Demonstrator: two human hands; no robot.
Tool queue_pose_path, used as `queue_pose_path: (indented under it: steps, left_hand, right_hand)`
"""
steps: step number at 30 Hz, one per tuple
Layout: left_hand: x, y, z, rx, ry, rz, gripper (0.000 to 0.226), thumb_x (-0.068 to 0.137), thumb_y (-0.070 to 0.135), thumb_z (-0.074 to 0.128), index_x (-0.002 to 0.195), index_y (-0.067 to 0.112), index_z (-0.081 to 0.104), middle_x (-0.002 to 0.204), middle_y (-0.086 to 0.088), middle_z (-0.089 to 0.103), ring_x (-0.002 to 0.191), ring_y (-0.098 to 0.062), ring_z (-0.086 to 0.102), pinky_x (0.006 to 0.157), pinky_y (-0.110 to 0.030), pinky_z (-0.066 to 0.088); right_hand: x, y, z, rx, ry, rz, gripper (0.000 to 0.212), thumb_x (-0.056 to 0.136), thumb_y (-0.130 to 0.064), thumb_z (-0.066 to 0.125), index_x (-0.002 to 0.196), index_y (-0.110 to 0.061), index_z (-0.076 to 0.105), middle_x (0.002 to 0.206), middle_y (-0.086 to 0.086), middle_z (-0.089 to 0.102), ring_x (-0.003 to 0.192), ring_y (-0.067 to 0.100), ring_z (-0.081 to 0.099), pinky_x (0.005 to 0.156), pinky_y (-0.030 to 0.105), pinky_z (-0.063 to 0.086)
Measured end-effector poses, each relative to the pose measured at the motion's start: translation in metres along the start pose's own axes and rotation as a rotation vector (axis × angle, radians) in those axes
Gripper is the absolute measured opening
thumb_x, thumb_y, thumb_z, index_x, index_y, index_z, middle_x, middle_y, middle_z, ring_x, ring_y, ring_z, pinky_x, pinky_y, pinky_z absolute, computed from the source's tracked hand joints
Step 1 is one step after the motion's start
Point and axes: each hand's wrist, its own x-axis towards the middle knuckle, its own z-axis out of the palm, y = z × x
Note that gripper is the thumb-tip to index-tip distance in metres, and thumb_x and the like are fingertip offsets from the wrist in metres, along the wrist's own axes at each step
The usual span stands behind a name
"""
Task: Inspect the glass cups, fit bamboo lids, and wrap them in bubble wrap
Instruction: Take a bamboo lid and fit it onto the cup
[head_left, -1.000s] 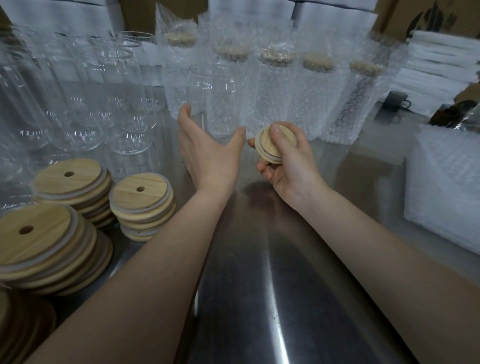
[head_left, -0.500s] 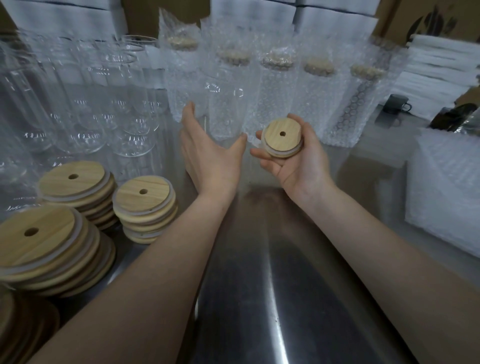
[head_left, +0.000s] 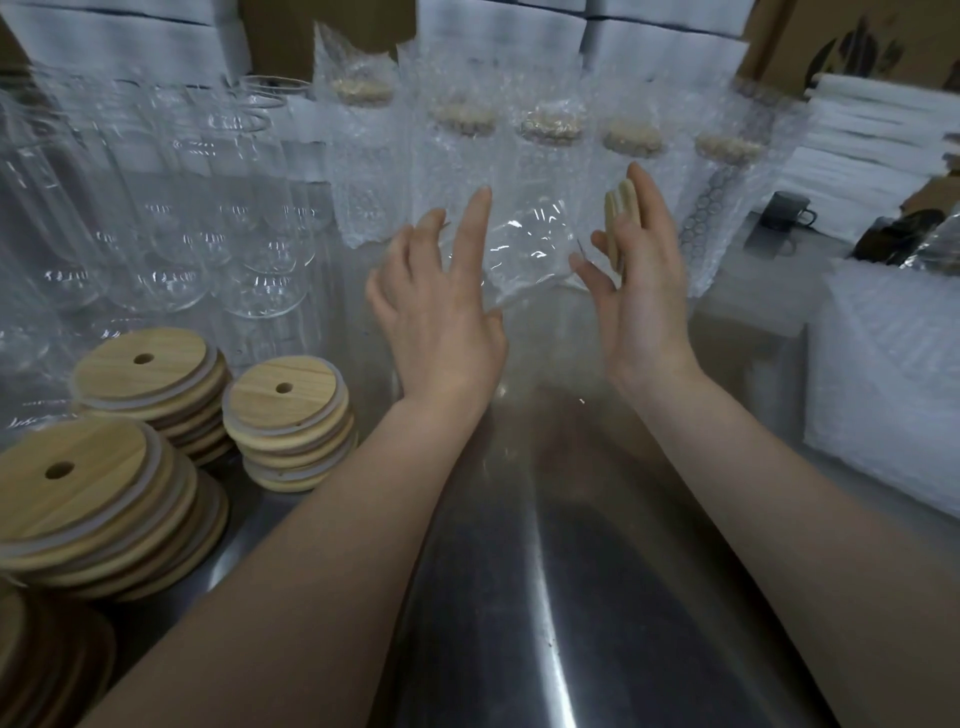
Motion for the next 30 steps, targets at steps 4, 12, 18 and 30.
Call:
queue_pose_path:
  steps: [4,12,18,30]
  left_hand:
    - [-0.002,0.002,0.002,0.026,-0.027,0.064,0.097,0.072,0.014,0.075,0.152,0.037,0.026,0.152,-0.003,0.036,0.141,-0.028,0.029,0.109,-0.049,0.025]
    - [-0.002,-0.001,0.003,0.020,-0.028,0.085,0.097,0.070,0.009,0.075,0.151,0.036,0.030,0.150,-0.003,0.039,0.139,-0.028,0.032,0.109,-0.048,0.026]
    - [-0.003,-0.001,0.002,0.023,-0.008,0.090,0.094,0.070,0.007,0.071,0.150,0.036,0.033,0.149,-0.001,0.041,0.138,-0.025,0.033,0.109,-0.044,0.025]
    - [-0.003,-0.001,-0.001,-0.018,0.014,0.048,0.092,0.068,0.008,0.068,0.148,0.037,0.035,0.147,0.003,0.042,0.138,-0.023,0.034,0.109,-0.044,0.025]
  right_hand:
    - [-0.006,0.002,0.003,-0.095,-0.089,-0.054,0.045,0.105,-0.011,0.040,0.147,-0.026,0.038,0.152,-0.002,0.033,0.136,0.012,0.045,0.115,0.034,0.037]
    - [-0.008,0.003,0.003,-0.150,-0.164,-0.011,0.045,0.105,-0.014,0.040,0.148,-0.026,0.038,0.153,0.000,0.035,0.133,0.010,0.047,0.116,0.030,0.035]
    - [-0.010,0.003,0.002,-0.213,-0.171,-0.019,0.046,0.104,-0.018,0.043,0.148,-0.028,0.040,0.151,0.000,0.036,0.130,0.012,0.048,0.119,0.040,0.032]
    - [-0.014,-0.004,0.004,-0.313,-0.287,-0.016,0.054,0.105,-0.017,0.042,0.154,-0.030,0.025,0.156,-0.006,0.026,0.128,-0.014,0.037,0.118,0.029,0.030]
